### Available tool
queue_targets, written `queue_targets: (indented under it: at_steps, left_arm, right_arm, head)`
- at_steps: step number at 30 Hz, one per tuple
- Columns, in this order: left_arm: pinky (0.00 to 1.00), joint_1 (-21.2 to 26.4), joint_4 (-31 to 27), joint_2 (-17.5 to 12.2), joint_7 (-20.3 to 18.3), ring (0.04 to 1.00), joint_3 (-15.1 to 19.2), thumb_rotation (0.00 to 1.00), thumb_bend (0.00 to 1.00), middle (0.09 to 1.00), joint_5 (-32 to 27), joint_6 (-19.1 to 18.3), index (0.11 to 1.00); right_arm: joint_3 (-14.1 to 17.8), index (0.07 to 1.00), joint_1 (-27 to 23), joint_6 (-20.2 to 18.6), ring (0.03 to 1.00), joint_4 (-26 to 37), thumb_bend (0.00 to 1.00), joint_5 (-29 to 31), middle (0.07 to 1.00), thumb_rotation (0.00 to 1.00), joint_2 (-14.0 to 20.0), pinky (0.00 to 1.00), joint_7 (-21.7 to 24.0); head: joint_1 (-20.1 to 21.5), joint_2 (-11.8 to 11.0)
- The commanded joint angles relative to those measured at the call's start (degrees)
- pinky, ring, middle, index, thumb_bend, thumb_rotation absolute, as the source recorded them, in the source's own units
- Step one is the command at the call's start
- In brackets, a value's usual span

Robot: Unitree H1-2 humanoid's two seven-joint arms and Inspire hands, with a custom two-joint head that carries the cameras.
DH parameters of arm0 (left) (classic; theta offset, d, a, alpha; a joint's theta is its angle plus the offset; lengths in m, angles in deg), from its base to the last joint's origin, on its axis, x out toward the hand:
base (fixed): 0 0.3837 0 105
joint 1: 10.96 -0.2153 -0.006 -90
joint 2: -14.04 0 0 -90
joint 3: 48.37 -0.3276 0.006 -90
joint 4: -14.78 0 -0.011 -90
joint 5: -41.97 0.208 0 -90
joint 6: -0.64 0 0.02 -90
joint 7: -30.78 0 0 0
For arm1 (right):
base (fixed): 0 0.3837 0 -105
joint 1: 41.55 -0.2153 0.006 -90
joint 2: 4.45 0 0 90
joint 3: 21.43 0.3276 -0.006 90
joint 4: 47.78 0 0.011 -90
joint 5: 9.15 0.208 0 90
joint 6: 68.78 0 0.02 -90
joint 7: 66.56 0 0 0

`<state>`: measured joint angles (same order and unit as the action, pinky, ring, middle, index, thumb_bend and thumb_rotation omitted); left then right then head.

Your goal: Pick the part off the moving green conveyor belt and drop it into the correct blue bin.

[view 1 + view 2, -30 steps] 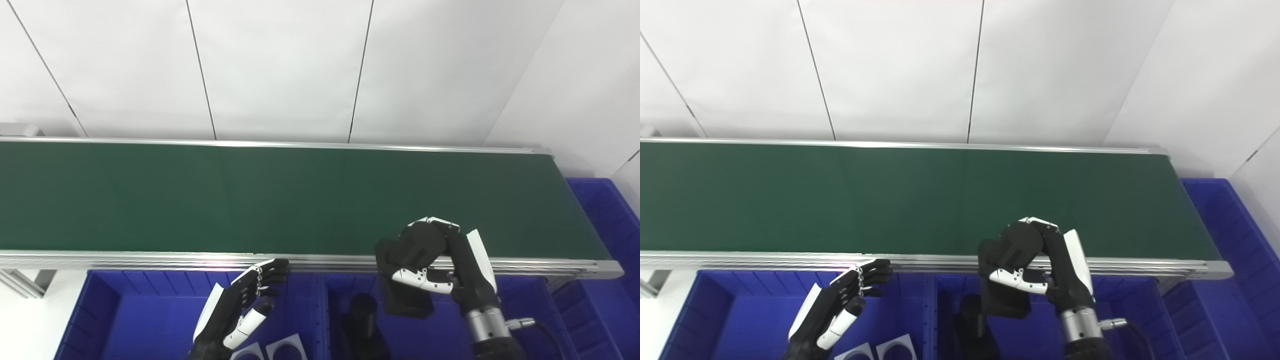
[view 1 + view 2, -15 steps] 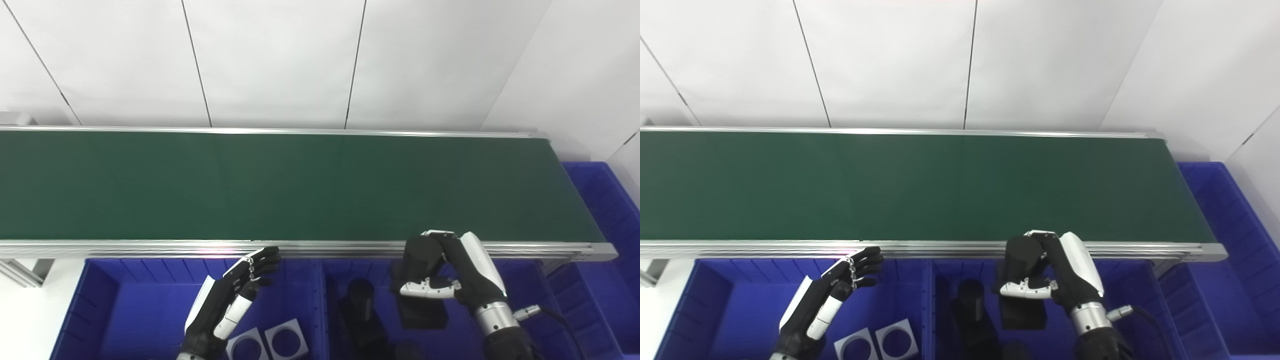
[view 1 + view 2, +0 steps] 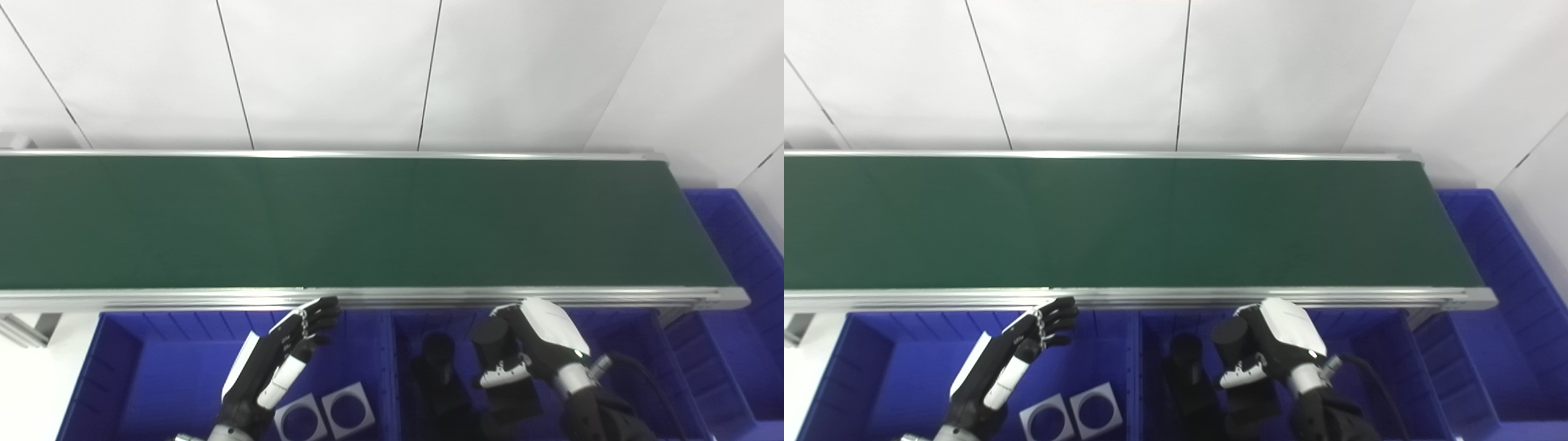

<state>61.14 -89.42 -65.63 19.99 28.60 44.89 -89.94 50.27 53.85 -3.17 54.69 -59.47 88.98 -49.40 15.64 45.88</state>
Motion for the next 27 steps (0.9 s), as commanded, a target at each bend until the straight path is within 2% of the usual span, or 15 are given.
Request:
queue_targets:
  at_steps: [1, 2, 3, 4, 8, 11, 16, 21, 23, 24, 27]
  left_arm:
    - [0.76, 0.8, -2.3, -0.4, -0.4, 0.809, 0.5, 0.89, 0.78, 0.821, -1.0, 0.3, 0.818]
    - [0.76, 0.8, -2.4, -0.6, -0.4, 0.809, 0.6, 0.89, 0.78, 0.821, -1.2, 0.1, 0.818]
    - [0.77, 0.8, -2.4, -0.7, -0.4, 0.813, 0.6, 0.88, 0.78, 0.824, -1.4, 0.0, 0.818]
    - [0.77, 1.0, -2.3, -0.9, -0.5, 0.813, 0.7, 0.88, 0.78, 0.824, -1.6, 0.1, 0.819]
    - [0.76, 1.2, -2.0, -1.5, -0.8, 0.810, 0.8, 0.89, 0.78, 0.823, -1.5, 0.5, 0.819]
    - [0.76, 1.2, -2.0, -2.2, -1.1, 0.811, 1.0, 0.90, 0.78, 0.826, -1.3, 1.0, 0.821]
    - [0.76, 1.3, -1.5, -2.7, -1.2, 0.807, 1.2, 0.89, 0.78, 0.827, -1.6, 1.4, 0.822]
    - [0.76, 1.2, -1.5, -2.8, -1.3, 0.815, 1.1, 0.89, 0.76, 0.836, -1.6, 1.3, 0.830]
    - [0.77, 1.1, -1.3, -2.8, -1.4, 0.817, 1.1, 0.88, 0.76, 0.839, -1.7, 1.5, 0.833]
    - [0.77, 1.1, -1.1, -2.7, -1.4, 0.818, 1.1, 0.88, 0.76, 0.839, -1.5, 1.8, 0.833]
    - [0.76, 1.2, -0.9, -2.6, -1.3, 0.814, 1.0, 0.89, 0.77, 0.839, -1.0, 2.0, 0.835]
  right_arm:
    - [0.2, 0.511, -1.0, -2.0, 0.435, 1.1, 0.52, -2.1, 0.477, 0.00, -0.3, 0.37, 1.2]
    - [0.2, 0.505, -0.9, -2.3, 0.448, 1.5, 0.52, -2.6, 0.475, 0.00, -0.7, 0.38, 2.1]
    - [0.3, 0.671, -0.8, -2.4, 0.608, 1.8, 0.62, -3.0, 0.706, 0.00, -1.0, 0.48, 2.7]
    - [0.0, 0.723, -0.6, -2.4, 0.681, 2.0, 0.66, -3.4, 0.774, 0.00, -1.0, 0.55, 3.2]
    - [-1.3, 0.838, -0.3, -2.4, 0.878, 3.0, 0.71, -7.3, 0.907, 0.02, -0.9, 0.79, 6.2]
    - [-2.5, 0.860, 0.2, -2.0, 0.939, 4.5, 0.75, -10.1, 0.940, 0.11, -0.9, 0.85, 6.1]
    - [-2.4, 0.883, 1.9, -1.9, 0.995, 7.0, 0.78, -12.7, 0.977, 0.16, -2.7, 0.93, 4.5]
    - [0.6, 0.972, 5.2, 1.0, 1.000, 9.6, 0.82, -8.4, 1.000, 0.23, -6.2, 0.96, -3.1]
    - [1.6, 0.997, 6.4, 3.2, 1.000, 10.3, 0.84, -5.7, 1.000, 0.31, -7.1, 0.96, -6.3]
    - [2.2, 0.998, 7.1, 4.9, 1.000, 10.8, 0.84, -3.5, 1.000, 0.31, -7.6, 0.96, -8.1]
    - [3.4, 1.000, 8.5, 7.9, 1.000, 12.1, 0.87, 2.4, 1.000, 0.43, -8.8, 0.96, -10.4]
  head:
    - [0.8, 0.2]
    - [1.2, 0.5]
    - [1.2, 0.5]
    - [1.4, 0.6]
    - [1.6, 0.9]
    - [1.5, 1.1]
    - [1.5, 1.1]
    - [1.0, 0.8]
    - [0.6, 0.7]
    - [0.5, 0.7]
    - [0.2, 0.9]
